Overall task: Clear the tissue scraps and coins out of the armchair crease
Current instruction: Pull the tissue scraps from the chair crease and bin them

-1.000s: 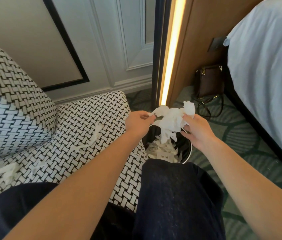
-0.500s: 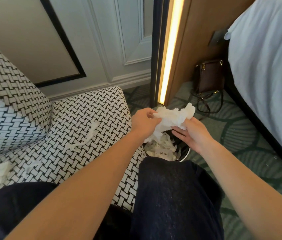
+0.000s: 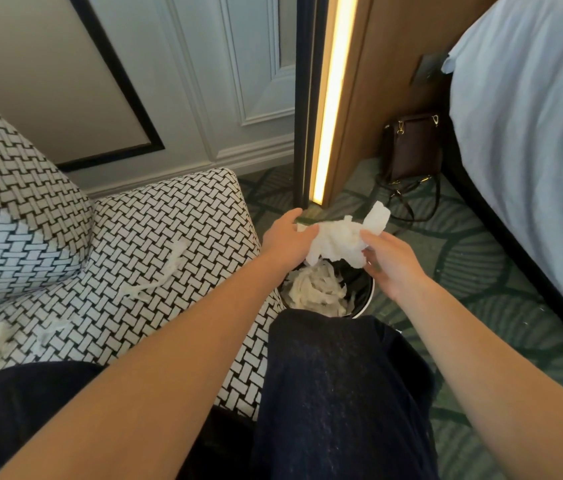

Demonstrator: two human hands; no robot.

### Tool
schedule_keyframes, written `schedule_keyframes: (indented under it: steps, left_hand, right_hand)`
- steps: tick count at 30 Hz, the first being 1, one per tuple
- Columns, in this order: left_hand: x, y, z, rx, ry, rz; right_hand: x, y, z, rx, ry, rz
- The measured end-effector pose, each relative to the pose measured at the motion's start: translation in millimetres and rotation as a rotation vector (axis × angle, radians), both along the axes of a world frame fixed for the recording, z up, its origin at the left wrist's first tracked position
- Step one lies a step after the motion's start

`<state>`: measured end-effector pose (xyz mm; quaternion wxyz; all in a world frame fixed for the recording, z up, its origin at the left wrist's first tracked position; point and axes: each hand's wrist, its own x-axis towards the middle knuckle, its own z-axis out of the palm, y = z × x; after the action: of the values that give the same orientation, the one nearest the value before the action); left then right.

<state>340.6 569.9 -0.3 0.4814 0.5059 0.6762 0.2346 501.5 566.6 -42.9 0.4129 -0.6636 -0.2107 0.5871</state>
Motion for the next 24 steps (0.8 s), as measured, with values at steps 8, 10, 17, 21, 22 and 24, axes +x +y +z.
schedule_keyframes:
  steps: [8, 10, 17, 21, 22, 24]
  left_hand:
    - [-13, -7, 0, 0.014, 0.074, -0.042]
    - [-23, -13, -3, 0.107, 0.173, -0.02]
    - [-93, -50, -20, 0.319, 0.73, 0.233]
    - [-131, -64, -13, 0.11, 0.819, 0.381]
    - [-138, -66, -13, 0.052, 0.835, 0.38]
    - [-149, -70, -13, -0.02, 0.844, 0.365]
  right_hand:
    - [1, -12, 7, -0.042, 0.054, 0.135]
    - [1, -13, 12, -0.028, 0.072, 0.163]
    - [-36, -28, 35, 0.052, -0.036, 0.322]
    - [-77, -36, 48, 0.121, -0.088, 0.392]
    - [-85, -38, 50, 0.137, -0.091, 0.408]
    - [-100, -41, 54, 0.16, -0.06, 0.436]
